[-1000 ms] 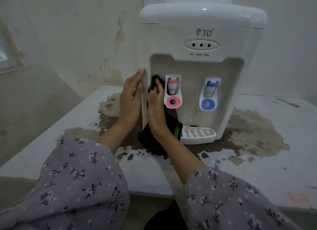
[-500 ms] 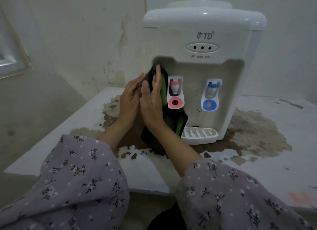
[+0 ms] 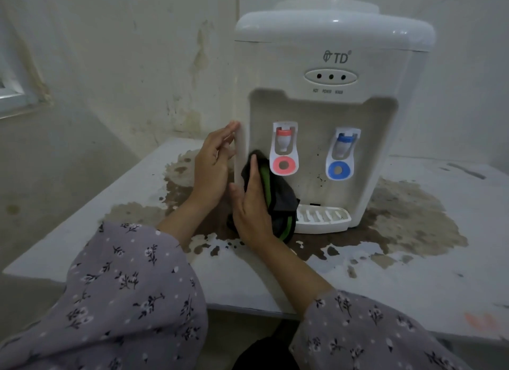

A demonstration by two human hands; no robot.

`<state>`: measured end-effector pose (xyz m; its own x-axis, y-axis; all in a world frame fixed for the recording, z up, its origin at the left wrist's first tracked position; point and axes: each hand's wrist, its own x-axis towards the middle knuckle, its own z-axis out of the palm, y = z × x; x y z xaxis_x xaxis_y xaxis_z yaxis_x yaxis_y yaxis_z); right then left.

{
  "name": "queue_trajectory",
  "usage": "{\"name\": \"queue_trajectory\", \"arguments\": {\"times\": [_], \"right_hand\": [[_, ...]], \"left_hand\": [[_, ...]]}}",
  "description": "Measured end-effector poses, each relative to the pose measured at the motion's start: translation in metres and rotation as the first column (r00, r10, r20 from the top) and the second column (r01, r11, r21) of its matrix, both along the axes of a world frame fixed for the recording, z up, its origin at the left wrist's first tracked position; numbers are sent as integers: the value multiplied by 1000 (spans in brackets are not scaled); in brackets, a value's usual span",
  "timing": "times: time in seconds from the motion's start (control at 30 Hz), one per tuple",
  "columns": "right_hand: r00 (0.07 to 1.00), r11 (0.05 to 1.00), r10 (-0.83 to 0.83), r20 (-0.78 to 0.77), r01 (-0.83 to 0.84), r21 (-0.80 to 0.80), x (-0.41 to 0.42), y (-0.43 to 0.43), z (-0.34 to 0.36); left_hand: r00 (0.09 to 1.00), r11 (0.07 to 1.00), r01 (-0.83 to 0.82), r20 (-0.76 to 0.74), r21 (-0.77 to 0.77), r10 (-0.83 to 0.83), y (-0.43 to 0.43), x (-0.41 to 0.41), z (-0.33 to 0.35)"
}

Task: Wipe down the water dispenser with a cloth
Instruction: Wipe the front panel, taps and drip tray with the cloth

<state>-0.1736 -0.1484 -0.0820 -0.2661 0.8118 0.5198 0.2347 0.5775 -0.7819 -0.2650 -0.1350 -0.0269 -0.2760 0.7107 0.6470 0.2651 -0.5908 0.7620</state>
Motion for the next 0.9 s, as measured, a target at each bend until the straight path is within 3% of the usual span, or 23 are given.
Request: {"name": "queue_trajectory", "arguments": {"times": [0.13,0.23,0.4,0.57,0.73,0.9], "right_hand": [[966,997,-4,-260,24,74,-19,-11,51],[898,998,-57,-437,52,-24,-27,-5,81],[792,975,-201,-576,101,-200,-37,4,114],[773,957,-268,-575,147,-248,-44,4,111],[852,935,-334,-403,245,-257,-46,6,79],[895,940,-257,-364,144,-308,-28,-3,43]], "left_hand": [[999,1000,28,32,-15,-27,0,-5,8],[1000,1000,-25,-12,0,25,0,-5,10],[997,998,-68,-26,-10,68,-1,0,1],[997,999,-30,-68,-28,28,-3,-8,1],[998,996,60,-16,-70,-61,-2,-13,3],[996,994,78,-34,-80,-81,-6,-11,6]]}}
